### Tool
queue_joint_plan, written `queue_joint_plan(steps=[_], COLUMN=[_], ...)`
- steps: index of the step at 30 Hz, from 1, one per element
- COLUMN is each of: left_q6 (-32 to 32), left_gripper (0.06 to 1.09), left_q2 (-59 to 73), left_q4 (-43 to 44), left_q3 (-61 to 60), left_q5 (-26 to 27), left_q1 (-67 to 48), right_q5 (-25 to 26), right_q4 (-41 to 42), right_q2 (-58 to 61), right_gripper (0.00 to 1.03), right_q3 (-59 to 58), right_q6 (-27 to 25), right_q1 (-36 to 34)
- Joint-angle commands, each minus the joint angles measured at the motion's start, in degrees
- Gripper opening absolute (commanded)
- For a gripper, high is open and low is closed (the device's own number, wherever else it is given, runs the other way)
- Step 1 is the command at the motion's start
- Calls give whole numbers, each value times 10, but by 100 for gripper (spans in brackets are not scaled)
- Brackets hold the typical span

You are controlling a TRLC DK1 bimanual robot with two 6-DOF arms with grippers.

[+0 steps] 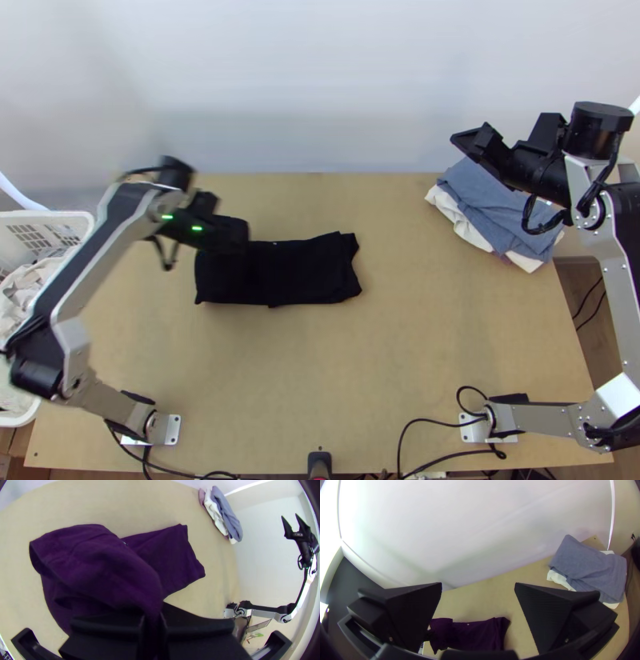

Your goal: Fold the t-shirt

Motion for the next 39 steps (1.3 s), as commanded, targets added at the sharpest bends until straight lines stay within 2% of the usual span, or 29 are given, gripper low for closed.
queue_joint_plan(steps=[1,15,16,17,18,19,22,25,27,34,37,39], left_q6=[-39,-101,-99,-99,-99,-98,-114,-122,-129,-127,-119,-120], left_gripper=[10,10,20,46,90,106,104,104,104,104,104,104], left_q2=[43,228,241,252,268,283,306,281,266,206,186,173], left_q4=[6,3,-10,-21,-31,-41,-20,51,67,37,13,-2], left_q3=[37,235,255,274,302,333,416,418,424,402,396,396], left_q5=[-6,-18,-17,-17,-16,-16,-15,-16,-16,-16,-17,-19], left_q1=[-40,-143,-153,-162,-170,-178,-200,-216,-216,-166,-133,-107], right_q5=[-4,-4,-4,-4,-4,-4,-4,-4,-4,-12,-47,-93], right_q4=[0,0,1,2,5,10,26,72,92,131,135,140], right_q2=[-4,-11,-12,-12,-13,-14,-14,-12,-5,40,77,108], right_gripper=[99,99,99,99,99,99,99,99,99,99,99,99], right_q3=[-8,-31,-34,-39,-49,-62,-116,-186,-222,-292,-292,-287], right_q6=[-5,-4,-4,-5,-5,-6,-13,-11,-9,-5,-3,20], right_q1=[-4,-1,0,2,4,6,21,37,48,90,113,121])
